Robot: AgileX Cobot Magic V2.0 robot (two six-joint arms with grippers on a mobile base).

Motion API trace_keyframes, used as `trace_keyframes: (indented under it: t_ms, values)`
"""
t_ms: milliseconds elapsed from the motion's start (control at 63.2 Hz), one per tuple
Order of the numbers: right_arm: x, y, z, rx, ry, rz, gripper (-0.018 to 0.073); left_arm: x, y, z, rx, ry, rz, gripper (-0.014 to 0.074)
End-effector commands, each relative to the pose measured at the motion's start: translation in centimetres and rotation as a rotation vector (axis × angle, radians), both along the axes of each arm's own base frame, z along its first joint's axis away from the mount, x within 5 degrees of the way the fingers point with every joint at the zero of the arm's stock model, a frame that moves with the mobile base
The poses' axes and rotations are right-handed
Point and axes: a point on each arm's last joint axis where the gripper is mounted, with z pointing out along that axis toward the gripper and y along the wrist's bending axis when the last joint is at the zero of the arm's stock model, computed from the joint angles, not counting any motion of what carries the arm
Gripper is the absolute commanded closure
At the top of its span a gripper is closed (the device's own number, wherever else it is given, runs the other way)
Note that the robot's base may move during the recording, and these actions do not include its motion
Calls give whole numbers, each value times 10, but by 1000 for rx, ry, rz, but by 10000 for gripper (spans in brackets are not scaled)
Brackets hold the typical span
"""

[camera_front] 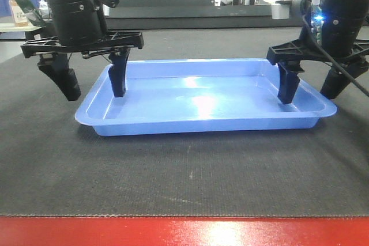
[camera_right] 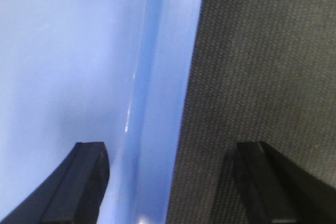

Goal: Grab blue tray and place on right shelf
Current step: 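Lower both grippers onto opposite short rims of the blue tray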

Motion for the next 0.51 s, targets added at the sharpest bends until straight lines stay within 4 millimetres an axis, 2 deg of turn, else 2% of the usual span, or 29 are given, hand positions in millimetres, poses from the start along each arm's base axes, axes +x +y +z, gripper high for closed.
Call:
trace_keyframes:
  t_ms: [0, 111, 221, 490]
  values:
    - [4, 0, 32, 20, -127, 5, 25, -2, -2, 32, -46, -92, 5, 216]
    - [4, 1, 32, 21, -128, 6, 172, -2, -2, 32, -48, -90, 13, 232]
    - [4, 1, 32, 23, -127, 6, 294, -3, -2, 31, -47, -82, 20, 297]
    - [4, 1, 32, 23, -129, 6, 303, -2, -3, 23, -46, -49, 56, 321]
